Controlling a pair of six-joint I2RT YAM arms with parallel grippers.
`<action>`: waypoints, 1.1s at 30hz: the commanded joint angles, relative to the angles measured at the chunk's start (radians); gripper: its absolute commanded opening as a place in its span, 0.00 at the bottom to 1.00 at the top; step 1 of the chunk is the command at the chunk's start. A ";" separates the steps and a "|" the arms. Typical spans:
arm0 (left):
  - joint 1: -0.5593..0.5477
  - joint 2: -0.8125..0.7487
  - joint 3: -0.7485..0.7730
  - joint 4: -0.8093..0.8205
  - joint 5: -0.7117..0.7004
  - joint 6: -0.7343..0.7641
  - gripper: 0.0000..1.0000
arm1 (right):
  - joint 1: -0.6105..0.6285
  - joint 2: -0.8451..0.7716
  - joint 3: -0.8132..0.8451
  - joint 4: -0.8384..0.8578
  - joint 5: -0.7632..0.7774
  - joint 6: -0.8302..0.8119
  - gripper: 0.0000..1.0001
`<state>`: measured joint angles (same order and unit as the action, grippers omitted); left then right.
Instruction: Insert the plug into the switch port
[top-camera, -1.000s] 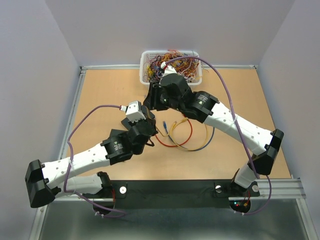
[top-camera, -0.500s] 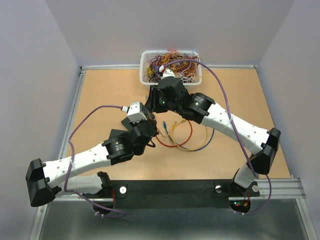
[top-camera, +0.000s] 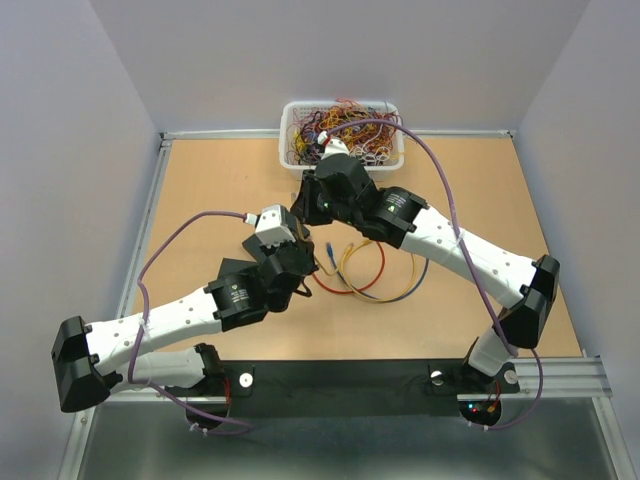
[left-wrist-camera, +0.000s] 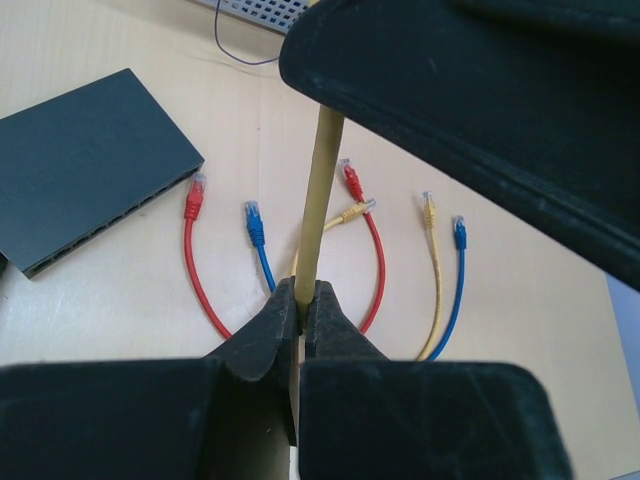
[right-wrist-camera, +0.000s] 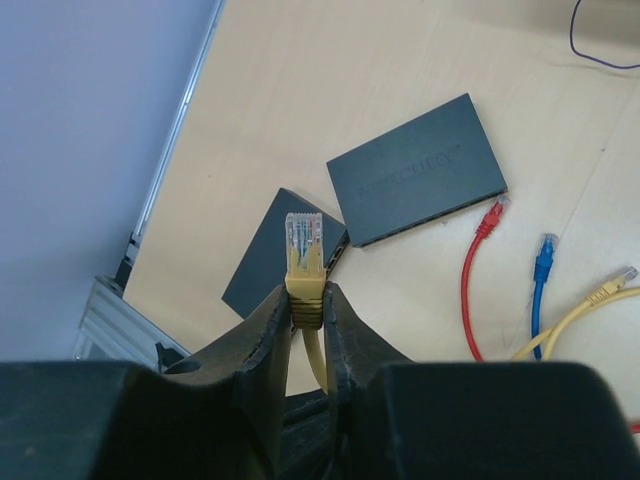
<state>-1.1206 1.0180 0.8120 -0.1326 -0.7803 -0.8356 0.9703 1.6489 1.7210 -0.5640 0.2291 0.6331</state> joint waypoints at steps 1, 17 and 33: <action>-0.013 -0.016 0.046 0.018 -0.050 -0.002 0.00 | 0.008 0.005 -0.006 0.052 0.007 0.005 0.21; -0.024 -0.024 0.044 0.044 -0.013 0.078 0.47 | 0.008 -0.026 -0.092 0.070 0.064 -0.003 0.00; -0.022 -0.133 -0.118 -0.027 0.038 0.035 0.65 | -0.157 -0.169 -0.350 0.082 0.047 -0.093 0.00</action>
<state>-1.1397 0.8948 0.7319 -0.1543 -0.7113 -0.7795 0.8062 1.5166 1.3983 -0.5163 0.2832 0.5861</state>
